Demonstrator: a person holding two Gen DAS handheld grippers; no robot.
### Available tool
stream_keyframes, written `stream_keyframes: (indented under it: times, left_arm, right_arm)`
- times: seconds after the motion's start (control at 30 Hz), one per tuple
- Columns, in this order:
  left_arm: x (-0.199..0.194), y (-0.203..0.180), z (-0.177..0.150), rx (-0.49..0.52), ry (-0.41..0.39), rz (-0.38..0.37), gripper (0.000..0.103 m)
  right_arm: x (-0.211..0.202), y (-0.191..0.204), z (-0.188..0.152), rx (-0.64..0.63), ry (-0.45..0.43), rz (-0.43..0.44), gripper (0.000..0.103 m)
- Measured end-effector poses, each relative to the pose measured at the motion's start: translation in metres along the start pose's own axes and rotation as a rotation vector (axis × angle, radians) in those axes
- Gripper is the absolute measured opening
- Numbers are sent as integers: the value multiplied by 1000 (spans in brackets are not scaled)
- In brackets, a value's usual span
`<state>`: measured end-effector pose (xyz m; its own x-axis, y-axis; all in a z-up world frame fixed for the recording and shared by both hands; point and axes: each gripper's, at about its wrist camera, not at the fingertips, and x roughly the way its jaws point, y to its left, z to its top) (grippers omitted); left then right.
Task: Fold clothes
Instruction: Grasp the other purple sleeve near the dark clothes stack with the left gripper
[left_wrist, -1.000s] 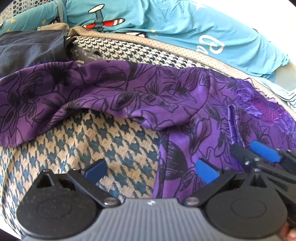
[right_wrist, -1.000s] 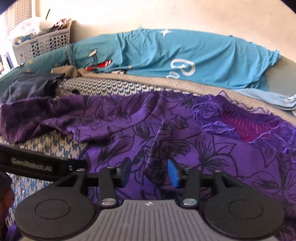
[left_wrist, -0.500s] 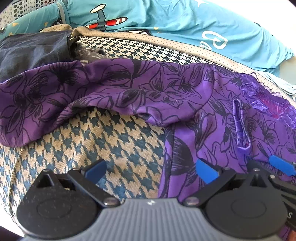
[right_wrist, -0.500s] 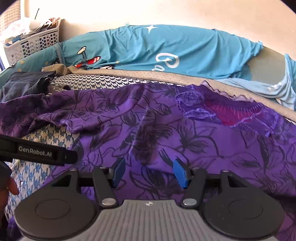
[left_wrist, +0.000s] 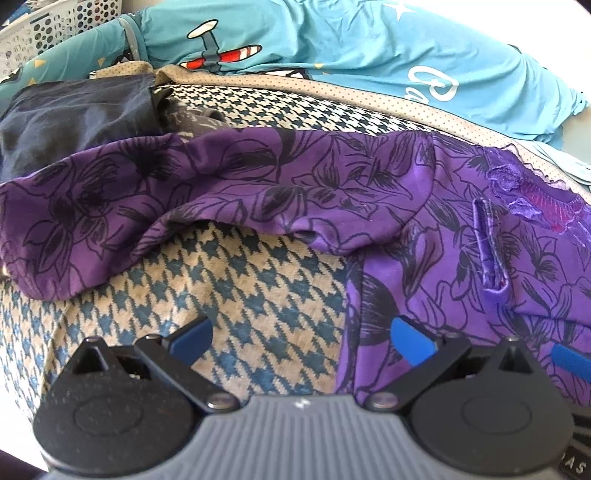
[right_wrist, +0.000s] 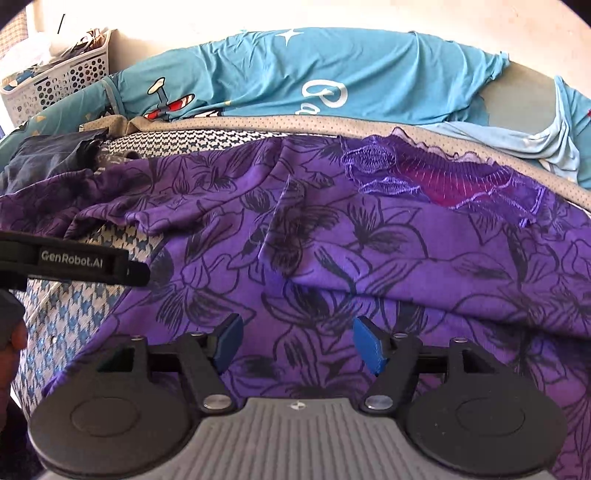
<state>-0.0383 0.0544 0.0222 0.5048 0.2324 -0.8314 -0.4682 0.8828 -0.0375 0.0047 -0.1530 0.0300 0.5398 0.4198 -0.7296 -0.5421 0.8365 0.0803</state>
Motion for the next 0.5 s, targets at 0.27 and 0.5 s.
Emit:
stream_keyframes:
  times: [0.27, 0.5]
  left_arm:
    - [-3, 16, 0, -13, -19, 48, 103]
    - [-5, 37, 0, -39, -50, 92, 103]
  right_arm:
    - [-2, 9, -11, -5, 43, -33, 68]
    - [-2, 19, -21, -31, 26, -72, 76]
